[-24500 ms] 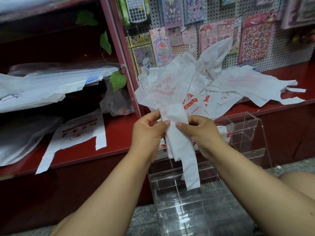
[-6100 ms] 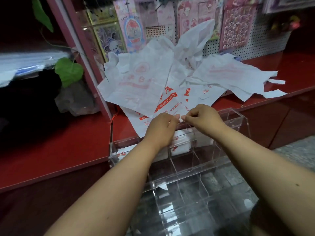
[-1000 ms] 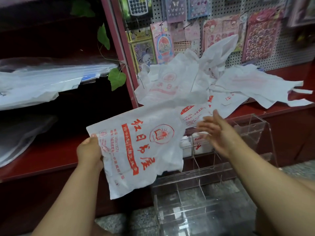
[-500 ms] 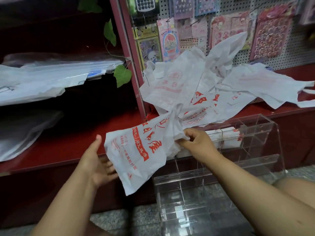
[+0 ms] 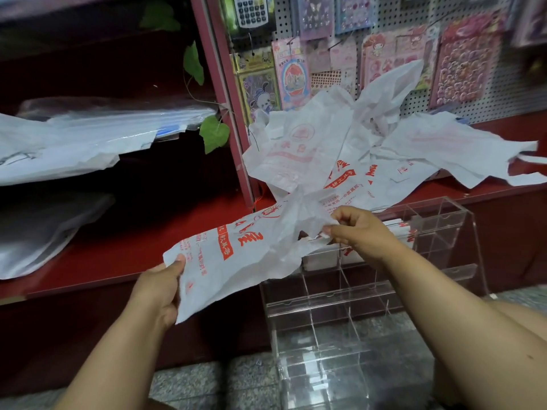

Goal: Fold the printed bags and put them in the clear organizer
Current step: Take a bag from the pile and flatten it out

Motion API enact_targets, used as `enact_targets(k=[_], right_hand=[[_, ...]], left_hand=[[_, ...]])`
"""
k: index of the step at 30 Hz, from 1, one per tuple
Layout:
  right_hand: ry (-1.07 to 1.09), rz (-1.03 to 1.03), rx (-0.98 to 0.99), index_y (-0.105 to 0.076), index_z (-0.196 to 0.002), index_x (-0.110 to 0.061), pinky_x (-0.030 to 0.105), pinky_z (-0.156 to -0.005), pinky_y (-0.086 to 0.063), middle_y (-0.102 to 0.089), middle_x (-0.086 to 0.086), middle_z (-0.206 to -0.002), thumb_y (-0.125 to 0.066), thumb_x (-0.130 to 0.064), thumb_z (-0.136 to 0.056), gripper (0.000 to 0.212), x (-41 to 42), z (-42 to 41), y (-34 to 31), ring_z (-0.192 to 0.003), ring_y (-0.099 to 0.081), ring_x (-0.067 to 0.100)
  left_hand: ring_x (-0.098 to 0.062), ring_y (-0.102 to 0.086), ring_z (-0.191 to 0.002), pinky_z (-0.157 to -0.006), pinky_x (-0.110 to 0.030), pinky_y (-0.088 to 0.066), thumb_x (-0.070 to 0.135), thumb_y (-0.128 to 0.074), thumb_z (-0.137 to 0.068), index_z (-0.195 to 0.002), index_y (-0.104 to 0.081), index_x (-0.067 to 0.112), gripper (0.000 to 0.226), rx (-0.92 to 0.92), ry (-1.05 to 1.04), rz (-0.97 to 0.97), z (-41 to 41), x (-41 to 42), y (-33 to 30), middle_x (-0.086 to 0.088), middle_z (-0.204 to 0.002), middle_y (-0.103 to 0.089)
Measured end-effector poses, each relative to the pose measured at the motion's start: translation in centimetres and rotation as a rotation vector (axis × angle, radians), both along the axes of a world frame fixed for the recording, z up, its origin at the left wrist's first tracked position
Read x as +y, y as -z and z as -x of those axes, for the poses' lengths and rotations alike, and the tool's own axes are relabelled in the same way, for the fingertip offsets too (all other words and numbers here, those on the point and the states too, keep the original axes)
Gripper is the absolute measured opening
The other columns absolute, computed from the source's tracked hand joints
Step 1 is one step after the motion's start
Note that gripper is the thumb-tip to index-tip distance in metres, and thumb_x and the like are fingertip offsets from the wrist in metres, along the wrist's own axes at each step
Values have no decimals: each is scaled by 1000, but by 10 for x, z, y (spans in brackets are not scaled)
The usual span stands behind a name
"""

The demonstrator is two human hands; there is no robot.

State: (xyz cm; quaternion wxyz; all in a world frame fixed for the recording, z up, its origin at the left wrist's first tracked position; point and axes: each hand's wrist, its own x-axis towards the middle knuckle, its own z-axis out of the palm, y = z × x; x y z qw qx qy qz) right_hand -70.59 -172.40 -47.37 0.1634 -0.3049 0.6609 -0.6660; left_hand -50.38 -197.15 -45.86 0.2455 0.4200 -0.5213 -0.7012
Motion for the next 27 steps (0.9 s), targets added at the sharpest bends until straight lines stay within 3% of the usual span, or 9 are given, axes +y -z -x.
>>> enact_targets(k=[5,8,10,13,16,19,21,24,27], right_hand=[[-44,84,-97,-64,-73,-14,28,-70,-47,-59,5,-71,-82,-19,-67,20,13,9,0,-69,-54,18],[-216,71,-181,-70,-66,-18,18,-66,-45,-61,-1,-67,-90,-46,-47,39,17,10,0,-64,-52,11],[-286,158,-289,-66,-62,-16,16,-60,-42,-56,-2,-59,-90,-40,-50,36,18,11,1,-55,-47,9],[-298,356,-456,-59,-67,-11,23,-63,-53,-63,3,-67,-87,-17,-58,30,16,5,-1,-62,-61,12],[-88,385,-440,-50,-72,-11,24,-60,-55,-63,8,-66,-72,-6,-73,22,14,5,-4,-59,-61,15],[55,366,-387,-49,-75,-12,21,-59,-55,-62,7,-63,-59,2,-85,20,18,9,-4,-56,-59,15],[10,348,-368,-54,-83,-12,24,-66,-56,-64,6,-70,-64,-7,-81,11,22,11,-4,-64,-63,15],[-57,105,-227,-61,-91,-11,31,-79,-53,-68,4,-84,-76,-30,-70,31,27,17,3,-79,-63,15],[-163,-71,-123,-68,-88,-11,19,-69,-48,-67,3,-93,-84,-57,-54,59,36,20,2,-84,-58,12]], left_hand=[[-16,-69,-49,-39,-26,-53,11,-54,-99,-110,-61,2,16,37,-16,9,3,-5,-1,-13,-83,-71],[-15,-67,-46,-36,-25,-51,10,-55,-98,-110,-60,1,16,40,-9,0,6,-4,-2,-7,-61,-71],[-15,-67,-45,-35,-25,-50,10,-55,-98,-109,-60,1,15,34,-6,0,8,-4,-2,-7,-60,-71],[-15,-66,-44,-35,-25,-50,11,-57,-98,-110,-60,0,17,24,-4,-3,11,-7,-1,-12,-76,-70],[-14,-65,-41,-34,-24,-49,10,-56,-98,-108,-59,1,14,27,-10,3,13,-10,1,-6,-57,-70],[-14,-65,-42,-35,-25,-50,11,-57,-97,-110,-59,1,16,29,-24,-18,14,-16,4,-8,-59,-70],[-14,-65,-41,-35,-25,-50,12,-58,-97,-111,-59,1,18,26,-32,-40,16,-20,7,-8,-59,-70],[-13,-64,-40,-33,-23,-48,13,-57,-98,-114,-58,2,20,22,-35,-68,19,-21,9,-6,-58,-70],[-12,-62,-38,-31,-20,-44,13,-56,-98,-120,-56,1,25,24,-42,-82,21,-19,10,-13,-97,-69]])
